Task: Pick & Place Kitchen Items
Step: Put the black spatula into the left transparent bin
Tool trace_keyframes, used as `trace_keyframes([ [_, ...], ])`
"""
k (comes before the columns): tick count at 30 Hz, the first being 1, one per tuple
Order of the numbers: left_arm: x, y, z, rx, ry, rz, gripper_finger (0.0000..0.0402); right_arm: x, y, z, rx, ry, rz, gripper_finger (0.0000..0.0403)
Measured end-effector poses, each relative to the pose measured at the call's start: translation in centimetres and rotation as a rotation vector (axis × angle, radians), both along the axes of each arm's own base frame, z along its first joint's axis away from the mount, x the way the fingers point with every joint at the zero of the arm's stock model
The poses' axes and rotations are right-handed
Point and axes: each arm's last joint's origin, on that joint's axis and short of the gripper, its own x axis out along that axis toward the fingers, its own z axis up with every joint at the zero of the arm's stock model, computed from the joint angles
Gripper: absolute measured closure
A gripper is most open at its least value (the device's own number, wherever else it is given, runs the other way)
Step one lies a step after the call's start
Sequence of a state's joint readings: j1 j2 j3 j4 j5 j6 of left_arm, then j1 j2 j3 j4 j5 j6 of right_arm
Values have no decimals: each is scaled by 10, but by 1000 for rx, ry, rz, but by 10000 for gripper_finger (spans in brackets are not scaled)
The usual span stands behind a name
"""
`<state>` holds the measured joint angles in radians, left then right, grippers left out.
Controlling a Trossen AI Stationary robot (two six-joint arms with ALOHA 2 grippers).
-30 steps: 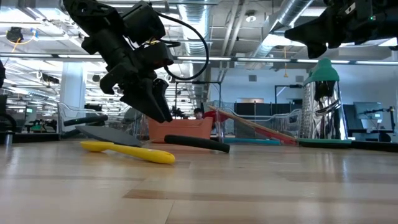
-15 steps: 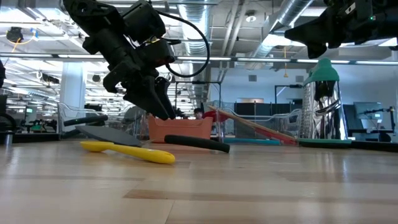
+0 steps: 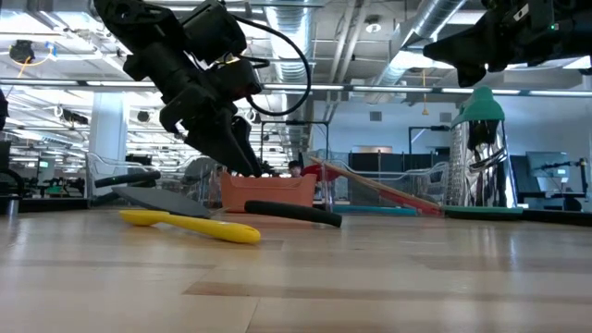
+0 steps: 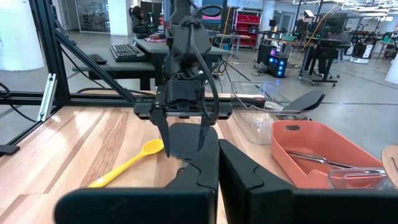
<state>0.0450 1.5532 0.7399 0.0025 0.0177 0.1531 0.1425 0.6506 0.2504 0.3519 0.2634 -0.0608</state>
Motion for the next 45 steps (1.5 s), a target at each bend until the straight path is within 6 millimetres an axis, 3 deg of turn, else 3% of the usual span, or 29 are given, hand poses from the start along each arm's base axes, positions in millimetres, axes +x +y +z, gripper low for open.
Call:
trace_keyframes([
  [8, 2, 0, -3, -3, -3, 3, 158, 0, 0, 0, 0, 0, 0, 403],
  [17, 11, 1, -44, -8, 107, 3, 159, 0, 0, 0, 1, -1, 0, 403],
  [22, 13, 1, -48, -11, 94, 1, 165, 0, 0, 0, 1, 1, 0, 403],
  [26, 14, 1, -48, -12, 94, 2, 186, 0, 0, 0, 0, 3, 0, 403],
  [37, 14, 1, -48, -6, 89, 6, 291, 0, 0, -1, 0, 8, 0, 403],
  [45, 14, 1, -48, -5, 89, 3, 297, 0, 0, -1, -1, 12, 0, 403],
])
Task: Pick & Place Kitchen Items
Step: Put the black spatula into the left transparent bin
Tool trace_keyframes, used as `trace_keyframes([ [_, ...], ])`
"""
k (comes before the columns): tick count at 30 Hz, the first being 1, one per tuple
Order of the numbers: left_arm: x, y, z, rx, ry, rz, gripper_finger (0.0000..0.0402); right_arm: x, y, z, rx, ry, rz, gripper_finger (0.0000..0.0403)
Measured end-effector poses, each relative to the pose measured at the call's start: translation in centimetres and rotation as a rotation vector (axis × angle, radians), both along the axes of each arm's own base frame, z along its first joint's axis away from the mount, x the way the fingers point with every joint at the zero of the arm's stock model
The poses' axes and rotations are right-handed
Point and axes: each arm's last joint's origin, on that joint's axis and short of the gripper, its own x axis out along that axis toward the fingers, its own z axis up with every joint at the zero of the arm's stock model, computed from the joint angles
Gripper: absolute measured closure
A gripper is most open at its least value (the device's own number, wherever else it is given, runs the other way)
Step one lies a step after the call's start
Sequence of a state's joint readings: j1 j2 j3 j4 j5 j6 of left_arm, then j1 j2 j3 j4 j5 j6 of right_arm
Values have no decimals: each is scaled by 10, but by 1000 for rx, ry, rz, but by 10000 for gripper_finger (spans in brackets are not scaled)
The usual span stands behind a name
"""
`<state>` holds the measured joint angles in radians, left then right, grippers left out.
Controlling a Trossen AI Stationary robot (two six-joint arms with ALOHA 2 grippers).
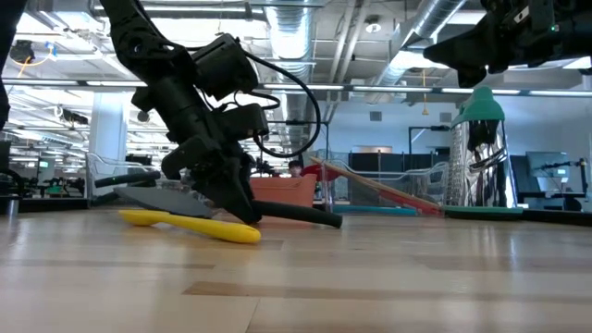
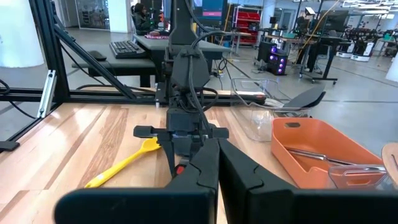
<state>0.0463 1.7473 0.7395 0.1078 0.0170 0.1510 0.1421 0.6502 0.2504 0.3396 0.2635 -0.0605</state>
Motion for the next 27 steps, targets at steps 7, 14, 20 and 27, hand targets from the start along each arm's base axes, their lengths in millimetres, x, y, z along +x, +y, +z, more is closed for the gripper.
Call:
trace_keyframes([
  [7, 0, 0, 0, -7, 0, 7, 293, 0, 0, -1, -1, 6, 0, 403],
  [14, 0, 0, 0, -38, -2, 46, 304, 0, 0, -1, -1, 6, 0, 403],
  [20, 0, 0, 1, -35, -6, 43, 305, 0, 0, -1, -1, 6, 0, 403],
  [27, 0, 2, 21, 10, -71, 15, 306, 0, 0, -1, -1, 6, 0, 403],
])
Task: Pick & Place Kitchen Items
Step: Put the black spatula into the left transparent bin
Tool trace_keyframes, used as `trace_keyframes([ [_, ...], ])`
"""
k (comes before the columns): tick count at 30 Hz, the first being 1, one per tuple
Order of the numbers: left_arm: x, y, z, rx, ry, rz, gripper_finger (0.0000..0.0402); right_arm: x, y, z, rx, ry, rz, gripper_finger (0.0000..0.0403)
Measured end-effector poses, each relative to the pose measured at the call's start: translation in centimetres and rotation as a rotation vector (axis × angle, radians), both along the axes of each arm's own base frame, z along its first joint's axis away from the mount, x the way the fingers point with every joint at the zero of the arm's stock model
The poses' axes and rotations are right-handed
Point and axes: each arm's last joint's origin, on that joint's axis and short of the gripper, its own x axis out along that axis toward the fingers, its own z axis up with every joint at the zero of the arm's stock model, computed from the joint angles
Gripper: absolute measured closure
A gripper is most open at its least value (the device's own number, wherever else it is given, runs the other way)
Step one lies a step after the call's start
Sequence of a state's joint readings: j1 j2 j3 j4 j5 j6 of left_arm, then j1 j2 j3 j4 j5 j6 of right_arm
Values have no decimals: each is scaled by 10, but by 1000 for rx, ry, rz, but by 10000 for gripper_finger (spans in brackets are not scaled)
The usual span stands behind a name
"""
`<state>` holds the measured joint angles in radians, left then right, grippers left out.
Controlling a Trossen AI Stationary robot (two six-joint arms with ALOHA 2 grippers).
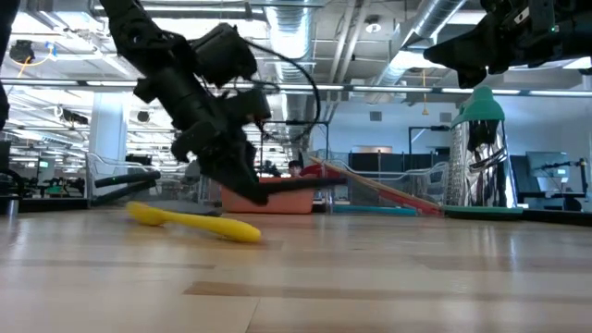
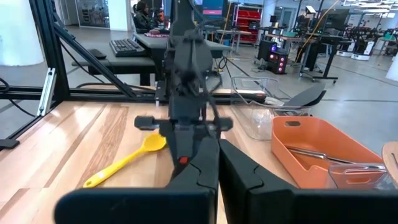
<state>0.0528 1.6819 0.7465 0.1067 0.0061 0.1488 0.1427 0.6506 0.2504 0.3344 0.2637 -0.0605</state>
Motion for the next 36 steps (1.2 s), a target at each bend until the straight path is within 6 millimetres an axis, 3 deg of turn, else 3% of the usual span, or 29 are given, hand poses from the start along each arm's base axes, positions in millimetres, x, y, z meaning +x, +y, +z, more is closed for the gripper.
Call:
trace_keyframes([
  [10, -22, 12, 82, 359, -237, 114, 306, 0, 0, 0, 0, -2, -1, 403],
  [21, -73, 42, 153, 670, -370, 496, 316, 0, 0, 0, 0, 2, -2, 403],
  [29, -100, 71, 170, 755, -362, 774, 320, 0, -2, -1, -1, 8, -11, 403],
  [36, -109, 108, 156, 769, -236, 917, 320, 0, -2, -1, 0, 9, -15, 403],
])
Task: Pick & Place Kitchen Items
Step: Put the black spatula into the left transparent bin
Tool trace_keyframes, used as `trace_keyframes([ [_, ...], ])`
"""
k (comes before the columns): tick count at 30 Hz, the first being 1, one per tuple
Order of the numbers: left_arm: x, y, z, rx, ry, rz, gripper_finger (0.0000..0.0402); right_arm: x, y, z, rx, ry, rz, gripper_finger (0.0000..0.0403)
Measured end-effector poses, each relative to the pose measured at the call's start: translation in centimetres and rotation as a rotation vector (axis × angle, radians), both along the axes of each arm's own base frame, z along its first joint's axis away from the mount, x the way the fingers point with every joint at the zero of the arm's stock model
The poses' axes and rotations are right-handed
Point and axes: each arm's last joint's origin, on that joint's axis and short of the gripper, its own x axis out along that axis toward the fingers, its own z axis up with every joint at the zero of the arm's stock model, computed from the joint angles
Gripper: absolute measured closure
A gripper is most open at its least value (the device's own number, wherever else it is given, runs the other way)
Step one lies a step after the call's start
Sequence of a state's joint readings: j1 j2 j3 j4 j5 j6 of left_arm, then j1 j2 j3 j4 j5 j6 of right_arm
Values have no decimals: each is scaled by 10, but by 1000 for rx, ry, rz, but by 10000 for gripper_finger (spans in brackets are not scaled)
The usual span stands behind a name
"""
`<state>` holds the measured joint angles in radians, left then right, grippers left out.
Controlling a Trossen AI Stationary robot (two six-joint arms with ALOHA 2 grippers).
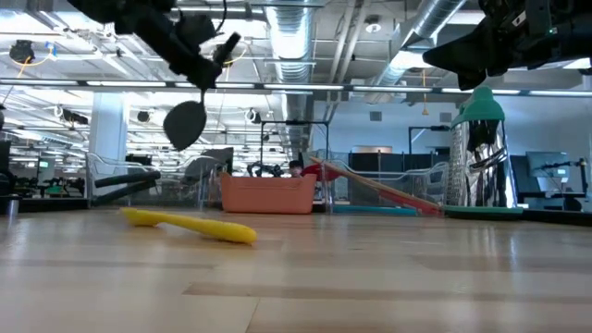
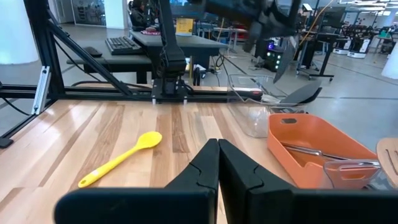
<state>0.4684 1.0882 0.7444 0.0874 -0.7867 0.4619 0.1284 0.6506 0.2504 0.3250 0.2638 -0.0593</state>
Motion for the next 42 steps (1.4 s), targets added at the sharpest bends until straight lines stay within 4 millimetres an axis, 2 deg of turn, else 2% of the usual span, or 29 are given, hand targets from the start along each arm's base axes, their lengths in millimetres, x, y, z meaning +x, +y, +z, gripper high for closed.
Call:
trace_keyframes([
  [6, -1, 23, -22, -53, 95, 138, 320, 0, 0, 0, -1, 4, 0, 403],
  [14, 3, 32, -55, -203, 141, 215, 321, 0, 0, 0, -1, 4, 0, 403],
  [19, 3, 39, -63, -220, 176, 245, 321, 0, 0, -1, -1, 7, 0, 403],
  [26, -10, 50, -68, -212, 241, 352, 321, 0, 0, -1, -2, 11, 0, 403],
  [33, -19, 61, -73, -302, 144, 284, 322, 0, 0, -1, -1, 11, 0, 403],
  [42, -36, 64, -95, -333, 176, 324, 322, 0, 0, -1, -2, 11, 0, 403],
])
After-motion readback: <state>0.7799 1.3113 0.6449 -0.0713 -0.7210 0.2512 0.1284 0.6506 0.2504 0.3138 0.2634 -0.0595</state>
